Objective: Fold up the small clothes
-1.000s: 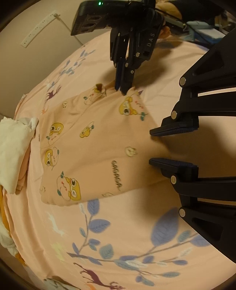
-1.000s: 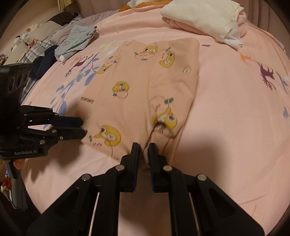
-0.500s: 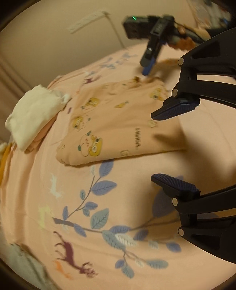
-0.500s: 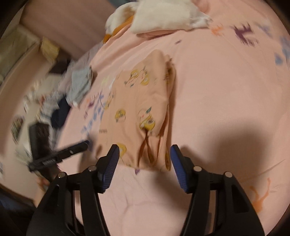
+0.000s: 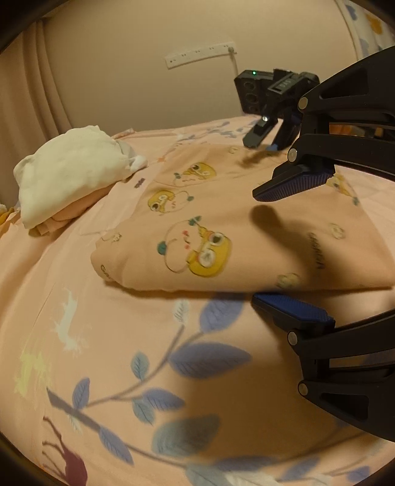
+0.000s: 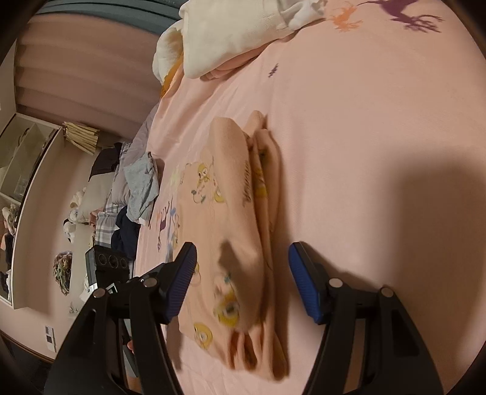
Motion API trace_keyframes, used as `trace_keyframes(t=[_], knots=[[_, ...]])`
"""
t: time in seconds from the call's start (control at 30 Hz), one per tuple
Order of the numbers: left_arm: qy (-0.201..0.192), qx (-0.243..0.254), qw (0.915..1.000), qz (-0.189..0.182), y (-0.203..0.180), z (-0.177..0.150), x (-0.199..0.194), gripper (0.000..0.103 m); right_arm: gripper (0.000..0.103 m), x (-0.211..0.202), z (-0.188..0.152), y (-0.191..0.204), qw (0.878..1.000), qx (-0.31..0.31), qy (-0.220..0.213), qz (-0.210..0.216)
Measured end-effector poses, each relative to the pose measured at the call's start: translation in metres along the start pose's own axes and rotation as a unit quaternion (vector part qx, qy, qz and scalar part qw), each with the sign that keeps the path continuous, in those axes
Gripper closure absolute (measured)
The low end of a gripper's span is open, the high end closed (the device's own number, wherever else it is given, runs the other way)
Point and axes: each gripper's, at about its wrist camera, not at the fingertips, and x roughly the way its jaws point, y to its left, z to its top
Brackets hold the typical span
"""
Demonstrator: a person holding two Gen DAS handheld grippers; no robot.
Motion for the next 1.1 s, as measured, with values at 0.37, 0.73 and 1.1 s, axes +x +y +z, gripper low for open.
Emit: trace_keyframes(t=[0.37, 0.73, 1.1], knots=[[0.003, 0.017, 0.9998, -0.001, -0.009, 0.01, 0.019, 0.044, 0.054, 0.038, 0.017, 0.01, 0.999, -0.037, 0.017, -0.007], [-0.004, 0.057, 0.9955, 0.075, -0.023, 0.003, 0.017, 0.065, 0.08, 0.043, 0.014, 0.023, 0.996, -0.07, -0.008, -0.056], [-0.031, 0.131, 0.9811, 0.139, -0.059, -0.02, -0.003, 0.076, 0.083, 0.021, -0.006, 0.068, 0.985, -0.143, -0.06, -0.081]])
